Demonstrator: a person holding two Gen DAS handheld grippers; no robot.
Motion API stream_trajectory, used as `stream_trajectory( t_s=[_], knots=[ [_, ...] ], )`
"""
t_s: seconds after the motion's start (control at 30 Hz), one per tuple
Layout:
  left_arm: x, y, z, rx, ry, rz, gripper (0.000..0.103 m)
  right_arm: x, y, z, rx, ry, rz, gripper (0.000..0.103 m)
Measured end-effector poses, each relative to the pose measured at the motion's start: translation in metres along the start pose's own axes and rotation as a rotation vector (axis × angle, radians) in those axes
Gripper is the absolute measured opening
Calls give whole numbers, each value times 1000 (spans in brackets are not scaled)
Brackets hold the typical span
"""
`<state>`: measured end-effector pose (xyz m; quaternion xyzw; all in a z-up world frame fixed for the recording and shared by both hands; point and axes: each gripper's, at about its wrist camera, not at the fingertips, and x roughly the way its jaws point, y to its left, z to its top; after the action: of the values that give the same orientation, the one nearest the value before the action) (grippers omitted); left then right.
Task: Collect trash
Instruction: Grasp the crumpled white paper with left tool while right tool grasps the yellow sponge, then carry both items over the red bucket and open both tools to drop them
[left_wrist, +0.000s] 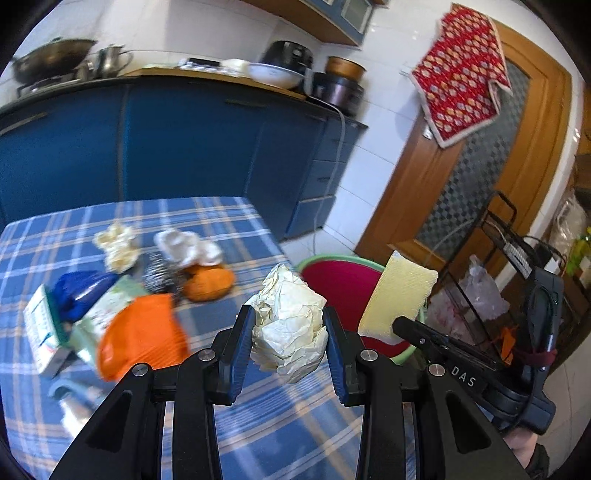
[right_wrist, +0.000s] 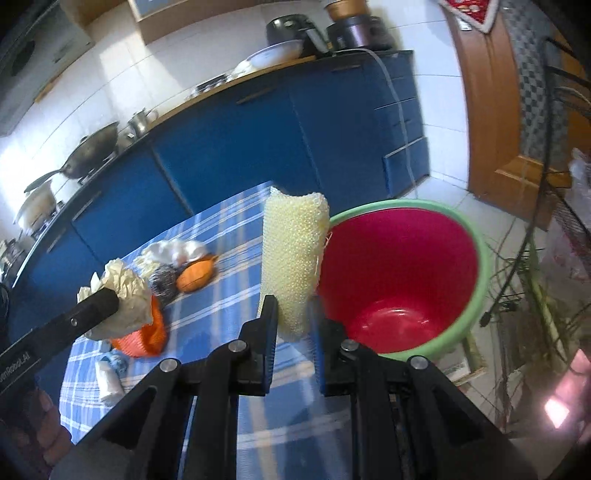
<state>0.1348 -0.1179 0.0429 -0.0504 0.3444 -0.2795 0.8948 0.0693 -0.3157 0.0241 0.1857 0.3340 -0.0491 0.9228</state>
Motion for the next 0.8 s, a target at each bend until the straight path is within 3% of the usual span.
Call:
stream_trajectory(
  t_s=[0.3,0.67,0.8],
  knots=[
    [55,-42,9,80,75,-45,38,0,-37,3,61,-11,-54,19],
    [123,-60,9,105,181,-60,38,20,-62,-1,100,30,-82,19],
    [138,-66,9,119,202,-46,46,27,-69,-2,116,42,-88,20]
  ],
)
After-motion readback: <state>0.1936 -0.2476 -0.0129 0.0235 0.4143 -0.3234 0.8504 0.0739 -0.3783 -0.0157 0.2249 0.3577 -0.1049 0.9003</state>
